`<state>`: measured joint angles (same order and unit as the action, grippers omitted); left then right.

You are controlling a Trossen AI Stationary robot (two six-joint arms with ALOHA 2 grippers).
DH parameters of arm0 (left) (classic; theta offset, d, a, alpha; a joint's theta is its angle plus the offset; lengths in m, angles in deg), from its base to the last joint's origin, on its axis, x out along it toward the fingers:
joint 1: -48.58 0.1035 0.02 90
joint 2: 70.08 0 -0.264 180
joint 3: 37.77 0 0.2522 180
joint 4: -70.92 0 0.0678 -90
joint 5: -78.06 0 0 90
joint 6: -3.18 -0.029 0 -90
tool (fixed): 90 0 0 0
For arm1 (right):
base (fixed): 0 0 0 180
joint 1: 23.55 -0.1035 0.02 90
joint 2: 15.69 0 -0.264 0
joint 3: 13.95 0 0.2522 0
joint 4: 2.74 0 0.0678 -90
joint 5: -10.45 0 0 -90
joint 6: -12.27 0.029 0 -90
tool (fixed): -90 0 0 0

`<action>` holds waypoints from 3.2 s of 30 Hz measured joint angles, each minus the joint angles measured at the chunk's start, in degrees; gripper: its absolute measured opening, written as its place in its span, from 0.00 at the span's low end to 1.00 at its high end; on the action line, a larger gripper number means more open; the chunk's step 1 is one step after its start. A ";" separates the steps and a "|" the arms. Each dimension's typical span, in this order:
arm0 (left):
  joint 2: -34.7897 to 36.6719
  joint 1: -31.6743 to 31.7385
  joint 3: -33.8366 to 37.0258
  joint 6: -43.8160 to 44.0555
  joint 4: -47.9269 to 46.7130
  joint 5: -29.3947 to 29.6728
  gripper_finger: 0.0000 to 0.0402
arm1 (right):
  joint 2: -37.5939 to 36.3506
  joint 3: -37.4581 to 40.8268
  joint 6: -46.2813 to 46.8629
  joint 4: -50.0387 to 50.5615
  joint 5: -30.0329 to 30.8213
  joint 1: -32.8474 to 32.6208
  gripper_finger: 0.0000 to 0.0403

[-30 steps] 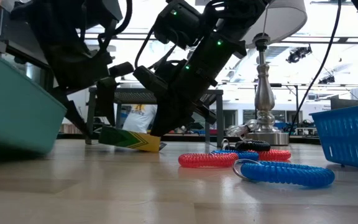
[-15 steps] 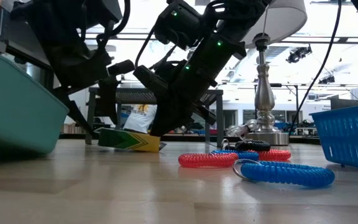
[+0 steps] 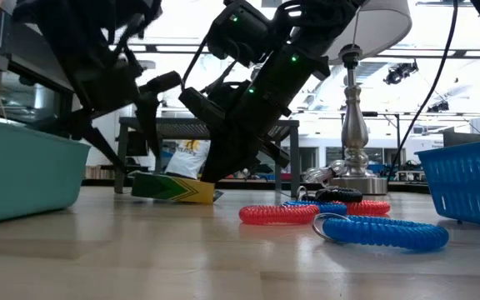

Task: Pick & Place Office Desk Supplies
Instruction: Put the box of crayons into the light blue bin

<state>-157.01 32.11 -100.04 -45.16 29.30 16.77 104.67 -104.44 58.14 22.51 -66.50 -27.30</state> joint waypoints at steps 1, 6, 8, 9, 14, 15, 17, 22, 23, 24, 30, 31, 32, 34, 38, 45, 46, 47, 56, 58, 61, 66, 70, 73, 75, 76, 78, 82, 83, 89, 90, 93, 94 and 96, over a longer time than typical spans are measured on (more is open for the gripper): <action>0.70 -0.08 -0.02 -0.54 0.24 -0.17 0.50 | 0.00 0.00 0.00 0.00 -0.04 0.00 0.00; 4.17 -0.28 -0.14 -1.18 1.19 -6.63 0.50 | 0.00 0.00 -0.02 -0.13 -0.08 0.00 0.00; 4.53 0.17 -0.15 -1.34 1.00 -8.68 0.50 | 0.00 0.00 -0.04 -0.15 -0.10 0.00 0.00; 4.51 0.47 -0.15 -1.45 0.85 -9.09 0.50 | 0.00 0.00 -0.15 -0.20 -0.11 0.00 0.00; 4.06 3.14 -0.15 -2.67 -0.53 -10.19 0.50 | 0.00 0.02 -0.22 -0.37 -0.13 -0.02 0.00; 4.05 3.75 -0.12 -2.69 -0.68 -10.30 0.50 | 0.00 0.02 -0.22 -0.39 -0.13 -0.02 0.00; 4.05 5.05 -0.11 -2.84 -0.50 -11.31 0.50 | 0.00 0.01 -0.18 -0.43 -0.15 -0.01 0.00; 3.50 6.95 -0.11 -3.35 -0.46 -12.62 0.50 | 0.00 0.00 0.30 -0.24 -0.13 -0.02 0.00; 3.29 6.97 -0.11 -3.60 -0.36 -12.89 0.50 | 0.00 -0.04 0.36 0.02 -0.13 -0.02 0.00; 3.02 6.95 -0.11 -4.03 -0.59 -12.94 0.50 | 0.00 -0.04 0.39 0.19 -0.13 0.00 0.00; 1.65 6.71 0.00 -4.93 -0.63 -12.96 0.50 | 0.00 -0.09 0.61 1.34 0.11 -0.02 0.00; 1.57 6.71 -0.01 -4.99 -0.09 -12.87 0.50 | 0.00 -0.09 0.61 1.36 0.11 -0.02 0.00; 1.48 6.71 -0.02 -5.25 0.27 -12.61 0.50 | 0.00 -0.09 0.61 1.38 0.11 -0.02 0.00; 1.45 6.71 -0.02 -5.96 -0.17 -12.31 0.50 | 0.00 -0.07 0.63 1.43 0.13 -0.02 0.00; 1.26 6.71 -0.02 -6.30 0.04 -12.26 0.50 | 0.00 -0.07 0.63 1.63 0.25 -0.02 0.00; 1.26 6.71 -0.02 -6.30 0.06 -12.23 0.50 | 0.00 -0.07 0.87 2.01 0.29 -0.02 0.00; 1.26 6.71 -0.02 -6.30 0.05 -12.23 0.50 | -0.02 -0.07 0.88 2.17 0.32 -0.02 0.00; 1.25 6.71 -0.02 -6.30 0.05 -12.23 0.50 | -0.02 -0.07 0.91 2.31 0.33 -0.02 0.00; -0.99 6.71 -0.09 -6.87 1.85 -11.73 0.50 | -0.04 -0.07 1.09 2.86 0.27 -0.02 0.00; -1.45 6.71 -0.09 -7.39 1.97 -11.05 0.50 | -0.06 -0.05 1.09 3.10 0.16 -0.02 0.00; -1.86 6.71 -0.13 -7.38 2.54 -9.94 0.50 | -0.09 -0.06 1.09 3.41 0.11 -0.01 0.00; -1.85 5.67 -0.11 -7.50 2.89 -5.60 0.50 | -0.09 0.00 1.09 3.41 0.33 -0.02 0.00; -1.85 4.20 -0.11 -7.78 3.06 -2.60 0.50 | -0.09 0.02 1.08 3.17 0.29 -0.02 0.00; -1.83 3.33 -0.11 -7.38 3.17 -2.29 0.50 | -0.09 0.02 1.09 3.10 0.27 -0.02 0.00; -1.83 2.98 -0.11 -7.35 3.14 -1.77 0.50 | -0.09 0.02 1.09 3.08 0.12 -0.02 0.00; -1.83 2.88 -0.11 -7.35 3.17 -1.52 0.50 | -0.09 0.02 1.11 3.08 0.09 -0.02 0.00; -1.83 2.77 -0.11 -7.33 3.14 -1.14 0.50 | -0.09 0.02 1.57 3.15 0.09 -0.02 0.00; -1.83 2.77 -0.09 -7.33 3.13 -0.65 0.50 | -0.09 0.00 1.96 3.48 0.26 -0.02 0.00; -1.83 2.77 -0.09 -7.33 3.13 -0.64 0.50 | -0.09 -0.03 2.13 3.72 0.31 -0.02 0.00; -1.78 2.77 -0.07 -7.35 3.21 -0.32 0.50 | -0.11 -0.04 2.10 4.56 0.60 -0.02 0.00; -1.78 2.77 -0.07 -7.35 3.33 -0.02 0.50 | -0.11 -0.04 2.08 4.60 0.60 -0.02 0.00; -1.78 2.77 -0.04 -7.37 4.20 0.17 0.50 | -0.12 -0.04 2.00 4.68 0.49 -0.02 0.00; -1.78 2.77 -0.04 -7.37 4.35 0.17 0.50 | -0.13 -0.04 1.97 4.68 0.49 -0.02 0.00; -1.78 2.77 -0.04 -7.38 4.55 0.17 0.50 | -0.13 -0.04 1.95 4.71 0.49 -0.02 0.00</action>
<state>-158.79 34.89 -100.08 -52.54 33.84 16.95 104.54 -104.49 60.09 27.22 -66.01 -27.32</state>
